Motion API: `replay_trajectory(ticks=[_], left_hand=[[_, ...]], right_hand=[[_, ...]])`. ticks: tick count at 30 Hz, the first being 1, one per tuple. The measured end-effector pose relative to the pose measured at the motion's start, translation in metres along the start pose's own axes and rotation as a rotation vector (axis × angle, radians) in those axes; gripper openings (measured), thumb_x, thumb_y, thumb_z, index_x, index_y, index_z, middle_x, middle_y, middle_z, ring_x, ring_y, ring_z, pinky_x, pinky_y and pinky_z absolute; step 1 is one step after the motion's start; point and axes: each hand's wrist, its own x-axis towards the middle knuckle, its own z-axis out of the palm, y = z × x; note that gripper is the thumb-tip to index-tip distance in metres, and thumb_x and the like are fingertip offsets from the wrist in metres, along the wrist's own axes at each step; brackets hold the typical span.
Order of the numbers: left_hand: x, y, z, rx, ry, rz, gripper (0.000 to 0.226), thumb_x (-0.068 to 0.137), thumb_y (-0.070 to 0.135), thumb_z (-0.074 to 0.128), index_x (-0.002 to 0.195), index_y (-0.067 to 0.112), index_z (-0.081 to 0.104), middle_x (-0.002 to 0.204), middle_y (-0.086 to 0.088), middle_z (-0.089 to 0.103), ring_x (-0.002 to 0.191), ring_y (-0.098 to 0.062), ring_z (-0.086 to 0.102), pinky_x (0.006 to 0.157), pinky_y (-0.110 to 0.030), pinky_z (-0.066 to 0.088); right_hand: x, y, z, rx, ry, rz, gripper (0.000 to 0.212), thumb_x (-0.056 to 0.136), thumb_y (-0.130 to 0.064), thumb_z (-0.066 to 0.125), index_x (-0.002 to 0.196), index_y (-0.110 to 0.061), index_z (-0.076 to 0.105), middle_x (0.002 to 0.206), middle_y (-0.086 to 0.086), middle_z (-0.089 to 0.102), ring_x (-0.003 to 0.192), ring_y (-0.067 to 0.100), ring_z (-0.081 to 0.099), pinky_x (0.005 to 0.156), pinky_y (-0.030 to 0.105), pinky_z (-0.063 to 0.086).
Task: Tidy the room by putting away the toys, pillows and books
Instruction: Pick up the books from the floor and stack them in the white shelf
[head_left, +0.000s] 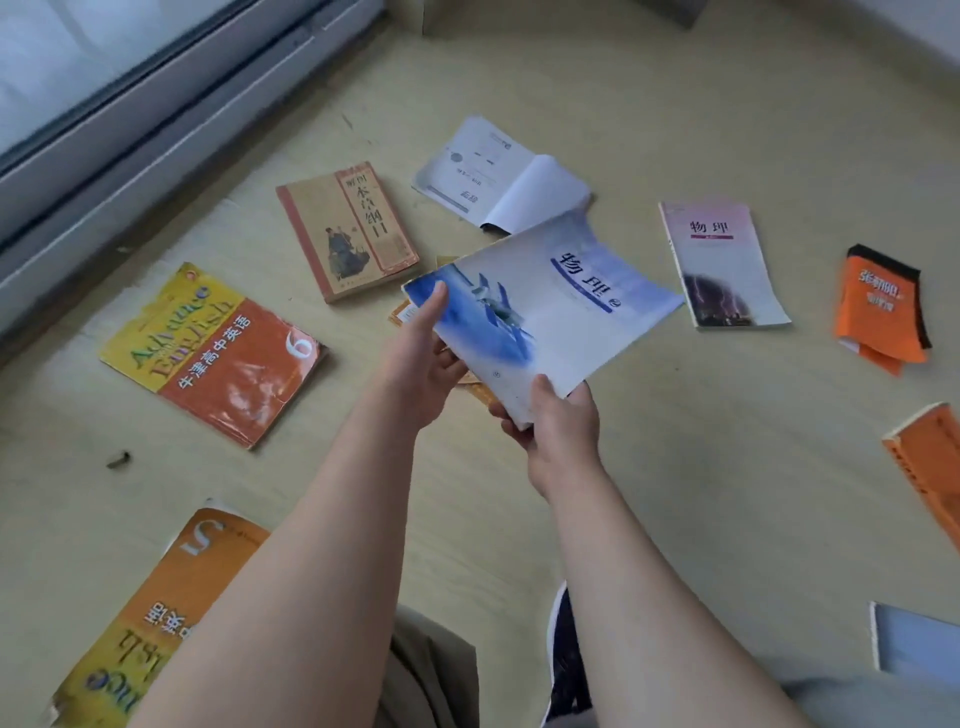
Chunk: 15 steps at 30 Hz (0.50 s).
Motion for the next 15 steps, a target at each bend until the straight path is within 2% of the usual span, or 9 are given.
replay_trajectory(ticks=[2, 4, 7, 9, 11, 13, 15], left_hand=[[0.004, 0.018, -0.019, -0.035, 0.052, 0.060, 0.049, 0.099, 0.043, 0.059, 0.133, 0.008, 0.063, 0.124, -0.012, 0.072, 0.112, -0.028, 0.071, 0.098, -0.041, 0.056], [0.006, 0.033, -0.042, -0.006, 0.088, 0.073, 0.039, 0.098, 0.036, 0.060, 0.129, 0.013, 0.065, 0.121, -0.011, 0.073, 0.109, -0.029, 0.072, 0.094, -0.042, 0.057], [0.007, 0.037, -0.062, 0.123, 0.076, -0.042, 0.039, 0.097, 0.026, 0.064, 0.132, 0.011, 0.063, 0.117, -0.012, 0.075, 0.111, -0.032, 0.071, 0.093, -0.043, 0.056], [0.012, 0.032, -0.068, 0.226, 0.109, -0.127, 0.039, 0.092, 0.020, 0.072, 0.129, 0.008, 0.064, 0.112, -0.014, 0.076, 0.104, -0.034, 0.074, 0.094, -0.048, 0.058], [0.014, 0.027, -0.066, 0.295, 0.161, -0.163, 0.041, 0.087, 0.019, 0.078, 0.124, 0.009, 0.064, 0.108, -0.014, 0.077, 0.095, -0.036, 0.075, 0.086, -0.054, 0.060], [0.014, 0.023, -0.062, 0.328, 0.251, -0.106, 0.040, 0.086, 0.020, 0.078, 0.119, 0.006, 0.061, 0.105, -0.013, 0.074, 0.092, -0.033, 0.074, 0.079, -0.052, 0.062], [0.012, 0.021, -0.059, 0.380, 0.355, 0.016, 0.021, 0.095, 0.017, 0.067, 0.112, 0.009, 0.058, 0.103, -0.011, 0.070, 0.089, -0.029, 0.071, 0.077, -0.046, 0.063]], right_hand=[[0.015, -0.007, -0.011, -0.269, -0.131, -0.065, 0.013, 0.104, -0.015, 0.046, 0.105, -0.022, 0.057, 0.085, 0.005, 0.072, 0.049, 0.020, 0.064, 0.048, 0.026, 0.048], [0.031, -0.014, -0.013, -0.458, -0.230, -0.122, 0.012, 0.105, -0.016, 0.047, 0.107, -0.020, 0.058, 0.081, 0.005, 0.071, 0.044, 0.018, 0.057, 0.048, 0.027, 0.047], [0.053, -0.022, -0.012, -0.573, -0.374, -0.148, 0.013, 0.106, -0.016, 0.049, 0.112, -0.020, 0.060, 0.082, 0.007, 0.072, 0.046, 0.019, 0.056, 0.047, 0.029, 0.046], [0.068, -0.026, -0.007, -0.622, -0.453, -0.173, 0.013, 0.106, -0.017, 0.051, 0.117, -0.019, 0.058, 0.087, 0.007, 0.072, 0.051, 0.018, 0.061, 0.046, 0.030, 0.047], [0.083, -0.029, 0.001, -0.709, -0.467, -0.234, 0.015, 0.105, -0.019, 0.054, 0.119, -0.016, 0.059, 0.090, 0.011, 0.071, 0.053, 0.019, 0.063, 0.044, 0.030, 0.048], [0.098, -0.028, 0.011, -0.777, -0.422, -0.277, 0.014, 0.103, -0.027, 0.058, 0.110, -0.016, 0.064, 0.090, 0.015, 0.072, 0.052, 0.022, 0.063, 0.045, 0.031, 0.051], [0.110, -0.022, 0.018, -0.786, -0.284, -0.268, 0.025, 0.102, -0.039, 0.056, 0.095, -0.018, 0.068, 0.086, 0.009, 0.072, 0.057, 0.024, 0.065, 0.050, 0.034, 0.055]])
